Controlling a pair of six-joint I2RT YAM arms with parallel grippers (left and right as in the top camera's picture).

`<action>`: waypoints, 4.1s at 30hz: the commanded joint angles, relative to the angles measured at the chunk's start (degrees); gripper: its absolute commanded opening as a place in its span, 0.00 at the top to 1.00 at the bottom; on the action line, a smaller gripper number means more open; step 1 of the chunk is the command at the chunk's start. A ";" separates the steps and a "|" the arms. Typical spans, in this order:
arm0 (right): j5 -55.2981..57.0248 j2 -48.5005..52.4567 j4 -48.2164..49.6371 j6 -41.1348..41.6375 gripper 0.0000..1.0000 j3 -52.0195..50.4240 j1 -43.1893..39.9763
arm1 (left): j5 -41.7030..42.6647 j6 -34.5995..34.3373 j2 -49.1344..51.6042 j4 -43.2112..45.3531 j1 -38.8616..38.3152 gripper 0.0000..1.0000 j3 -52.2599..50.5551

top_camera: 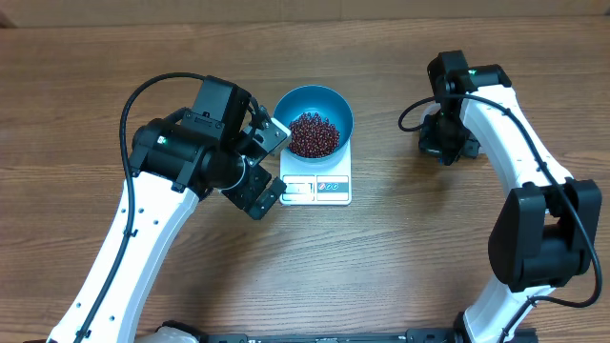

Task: Scoop item into bowl and weigh 150g on scale
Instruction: 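Lower the scoop into the tub with the right gripper, then drag the scoop through the beans in the tub with the right gripper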

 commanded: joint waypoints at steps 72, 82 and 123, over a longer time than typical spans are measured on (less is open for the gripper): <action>-33.22 -3.43 2.78 -16.09 0.96 1.66 -17.73 | 0.87 1.29 -0.76 0.04 0.26 0.01 -0.20; -38.77 -3.45 2.73 -22.47 0.96 1.66 -20.11 | 0.87 1.29 -0.76 0.02 0.26 0.00 -0.20; -39.54 -3.48 -0.20 -26.25 0.96 7.28 -24.22 | 0.87 1.29 -0.76 0.04 0.26 0.00 -0.20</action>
